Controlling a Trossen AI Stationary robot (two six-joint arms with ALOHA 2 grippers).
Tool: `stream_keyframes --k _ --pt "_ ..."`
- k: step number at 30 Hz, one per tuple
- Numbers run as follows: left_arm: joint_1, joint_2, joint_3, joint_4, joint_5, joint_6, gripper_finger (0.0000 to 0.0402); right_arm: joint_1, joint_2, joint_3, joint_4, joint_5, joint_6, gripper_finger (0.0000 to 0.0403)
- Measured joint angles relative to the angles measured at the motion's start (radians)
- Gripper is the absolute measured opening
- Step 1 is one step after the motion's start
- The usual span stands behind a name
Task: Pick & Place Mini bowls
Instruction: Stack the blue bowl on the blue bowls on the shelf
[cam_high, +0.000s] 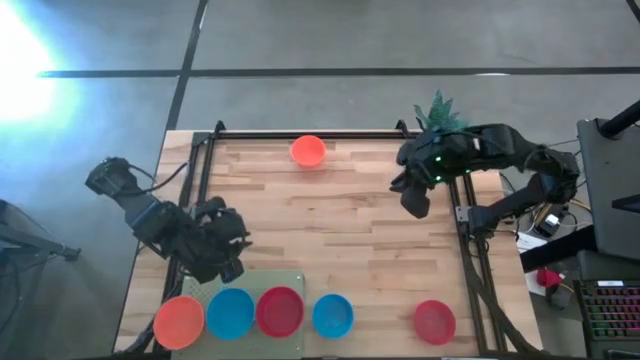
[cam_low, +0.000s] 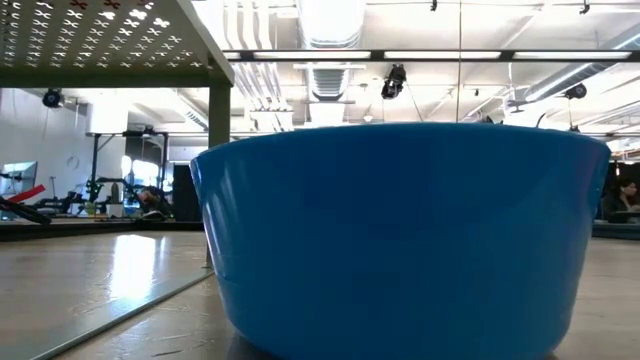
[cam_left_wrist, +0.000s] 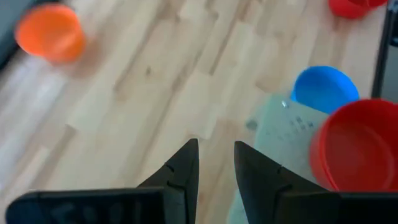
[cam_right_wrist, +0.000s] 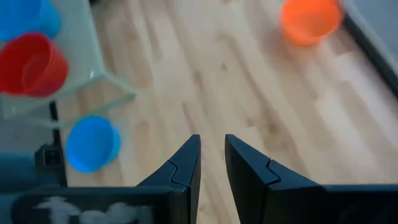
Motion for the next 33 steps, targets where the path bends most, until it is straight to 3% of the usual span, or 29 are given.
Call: stream_keyframes --k 6,16,22,33 --pt "0.000 -0.021 0.000 -0.001 -0.071 0.017 0.0094 0.043 0.055 -0.035 0.014 -0.123 -0.024 0.0068" --pt "0.000 -0.031 0.000 -0.008 -0.078 0.052 0.0094 0.158 0.140 -0.133 0.193 -0.147 -0.161 0.0068" --pt "0.000 -0.031 0.000 -0.008 -0.078 0.109 0.0094 0.168 0.143 -0.167 0.266 -0.207 -0.114 0.0068" --pt "0.000 -0.051 0.000 -0.010 -0.129 0.213 0.0094 0.195 0.174 -0.221 0.279 -0.210 -0.077 0.0068"
